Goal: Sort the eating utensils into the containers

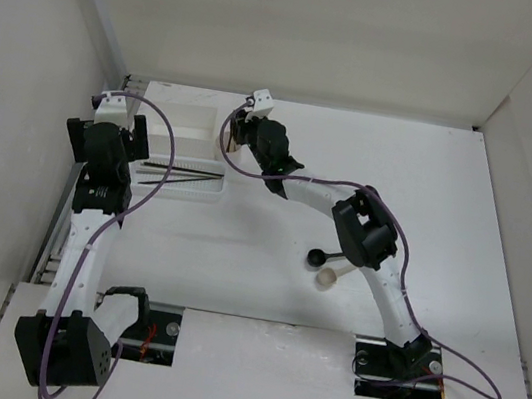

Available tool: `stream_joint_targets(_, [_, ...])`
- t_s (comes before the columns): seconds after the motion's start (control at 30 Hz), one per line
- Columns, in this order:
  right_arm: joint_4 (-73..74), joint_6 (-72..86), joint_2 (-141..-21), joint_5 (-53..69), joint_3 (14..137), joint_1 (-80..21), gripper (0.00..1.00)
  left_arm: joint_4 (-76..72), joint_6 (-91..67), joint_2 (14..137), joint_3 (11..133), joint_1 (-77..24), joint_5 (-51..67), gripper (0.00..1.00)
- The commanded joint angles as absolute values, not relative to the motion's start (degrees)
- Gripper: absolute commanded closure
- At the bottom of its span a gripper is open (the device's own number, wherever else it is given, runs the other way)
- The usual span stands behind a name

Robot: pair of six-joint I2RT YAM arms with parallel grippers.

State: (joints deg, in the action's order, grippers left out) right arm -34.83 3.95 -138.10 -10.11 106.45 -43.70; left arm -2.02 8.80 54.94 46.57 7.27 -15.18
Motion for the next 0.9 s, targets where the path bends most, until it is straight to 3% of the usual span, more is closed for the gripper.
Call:
stream_joint_targets(0.0, [-36.39,3.25,-137.81,-9.76,109.07,-44.21,0.68,-5.54,9.49,54.67,46.41,7.73,-16.26,0.0])
stream_joint_targets(0.37, [-39.01,-1.13,-132.9,-7.82,104.08,-44.74,0.63,-5.01,10.54,52.74,46.41,7.73,-13.11,0.0])
stream_joint_targets(0.6, [-37.28,-2.56,-111.04,-9.05,88.03,-42.46,0.23,-0.45,13.01,50.45,51.05,7.73,7.79,0.0])
stream_joint_targets(0.63, [-33.96,1.54,-105.0,-9.05,86.59,-41.15,0.12,0.17,13.01,50.45,52.02,7.73,10.35,0.0])
stream_joint_targets(0.73, [-11.66,4.04,-98.37,0.94,86.57,-33.77,0.0,2.11,9.6,51.76,55.89,7.73,17.3,0.0])
stream_joint_targets(0.83, [8.13,-5.93,-92.47,12.11,84.4,-29.27,0.0,2.64,8.35,52.29,56.6,7.73,20.65,0.0])
stream_joint_targets(0.87, [13.31,-15.81,-90.37,12.13,83.59,-29.27,0.0,2.64,7.83,52.82,56.6,7.73,20.65,0.0])
